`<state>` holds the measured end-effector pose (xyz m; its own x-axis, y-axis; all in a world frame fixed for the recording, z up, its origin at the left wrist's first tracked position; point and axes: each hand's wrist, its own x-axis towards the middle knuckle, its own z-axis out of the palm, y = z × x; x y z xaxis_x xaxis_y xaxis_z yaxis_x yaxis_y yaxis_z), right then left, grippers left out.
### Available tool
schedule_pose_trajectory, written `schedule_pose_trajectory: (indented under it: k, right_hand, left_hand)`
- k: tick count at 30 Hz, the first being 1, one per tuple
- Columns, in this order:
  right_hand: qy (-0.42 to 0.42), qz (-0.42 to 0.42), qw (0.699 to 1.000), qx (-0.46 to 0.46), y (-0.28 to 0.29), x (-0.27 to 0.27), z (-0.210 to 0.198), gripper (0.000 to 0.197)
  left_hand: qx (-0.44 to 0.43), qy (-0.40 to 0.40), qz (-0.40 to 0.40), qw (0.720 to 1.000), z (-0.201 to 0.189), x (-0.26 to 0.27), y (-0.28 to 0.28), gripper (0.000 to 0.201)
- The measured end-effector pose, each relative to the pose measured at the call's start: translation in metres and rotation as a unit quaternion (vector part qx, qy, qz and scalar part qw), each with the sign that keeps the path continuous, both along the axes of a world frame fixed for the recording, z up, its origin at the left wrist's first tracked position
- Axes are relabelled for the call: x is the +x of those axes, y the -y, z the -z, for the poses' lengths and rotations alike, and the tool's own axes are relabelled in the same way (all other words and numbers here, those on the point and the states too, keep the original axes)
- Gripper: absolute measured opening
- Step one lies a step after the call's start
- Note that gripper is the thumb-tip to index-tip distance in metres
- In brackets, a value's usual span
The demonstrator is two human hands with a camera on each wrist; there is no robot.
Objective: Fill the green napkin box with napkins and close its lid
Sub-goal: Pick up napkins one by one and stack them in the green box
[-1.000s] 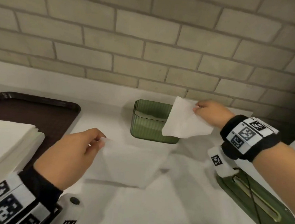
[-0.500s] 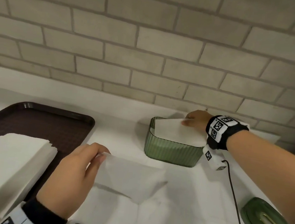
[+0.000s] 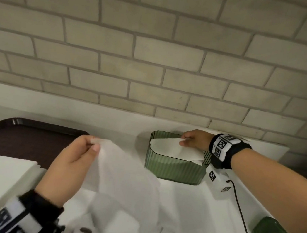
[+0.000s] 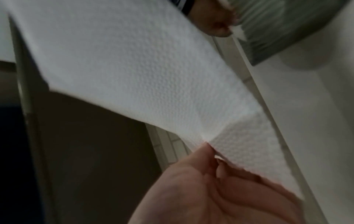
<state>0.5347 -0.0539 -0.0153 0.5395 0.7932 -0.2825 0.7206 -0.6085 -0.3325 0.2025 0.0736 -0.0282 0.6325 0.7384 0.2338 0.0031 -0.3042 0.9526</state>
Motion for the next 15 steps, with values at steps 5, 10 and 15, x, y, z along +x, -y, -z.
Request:
schedule_pose_trajectory:
  k: [5, 10, 15]
  right_hand:
    - [0.068, -0.041, 0.997, 0.001, 0.003, -0.007, 0.006, 0.038]
    - [0.109, -0.056, 0.992, 0.024, 0.014, -0.002, 0.000, 0.061]
    - [0.065, -0.034, 0.997, -0.015, 0.025, -0.007, -0.022, 0.044]
  left_hand:
    - [-0.084, -0.051, 0.028, 0.995, -0.023, 0.067, -0.024, 0.015]
    - [-0.141, -0.098, 0.015, 0.985, -0.042, 0.127, -0.026, 0.008]
    - [-0.173, -0.124, 0.005, 0.977, -0.032, 0.165, -0.031, 0.026]
